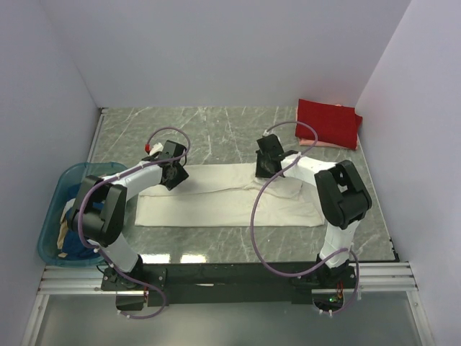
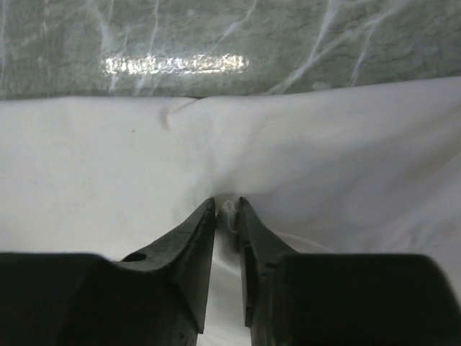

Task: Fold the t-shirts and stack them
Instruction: Fold the tshirt

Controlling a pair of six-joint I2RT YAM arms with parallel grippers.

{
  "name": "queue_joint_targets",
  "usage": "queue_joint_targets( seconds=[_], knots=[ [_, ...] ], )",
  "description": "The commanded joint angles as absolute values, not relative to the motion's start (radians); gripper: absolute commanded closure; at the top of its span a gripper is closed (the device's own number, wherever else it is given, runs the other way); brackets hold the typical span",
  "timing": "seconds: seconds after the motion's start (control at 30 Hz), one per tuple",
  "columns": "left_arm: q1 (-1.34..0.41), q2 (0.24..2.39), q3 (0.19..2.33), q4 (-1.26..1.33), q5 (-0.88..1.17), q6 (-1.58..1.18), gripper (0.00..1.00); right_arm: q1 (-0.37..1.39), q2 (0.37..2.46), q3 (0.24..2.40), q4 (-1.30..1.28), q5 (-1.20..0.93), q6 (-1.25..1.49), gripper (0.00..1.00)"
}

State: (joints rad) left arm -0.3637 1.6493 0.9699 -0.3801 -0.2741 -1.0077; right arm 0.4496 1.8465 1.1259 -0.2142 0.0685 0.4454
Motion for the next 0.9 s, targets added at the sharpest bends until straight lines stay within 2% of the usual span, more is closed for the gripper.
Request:
queue_joint_targets(
  seconds=[0.0,0.1,0.27,0.87],
  knots=[
    [-0.368,1.649,0.982,-0.373,-0.276,-0.999,0.53,0.466,1.801,1.123,-0.210,0.098,0.451,0.78],
    [-0.368,1.647,0.980,-0.374,-0.278,-0.999,0.53,0.471,1.761,1.092,-0.209,0.092,0.463,0.89],
    [-0.368,1.646,0.976,-0.376,-0.281,-0.997,0.53,0.480,1.674,1.026,-0.201,0.081,0.486,0.95],
    [-0.368,1.632,0.968,-0.367,-0.272,-0.980,0.53,0.613,1.375,0.700,-0.075,0.061,0.673,0.94]
  ],
)
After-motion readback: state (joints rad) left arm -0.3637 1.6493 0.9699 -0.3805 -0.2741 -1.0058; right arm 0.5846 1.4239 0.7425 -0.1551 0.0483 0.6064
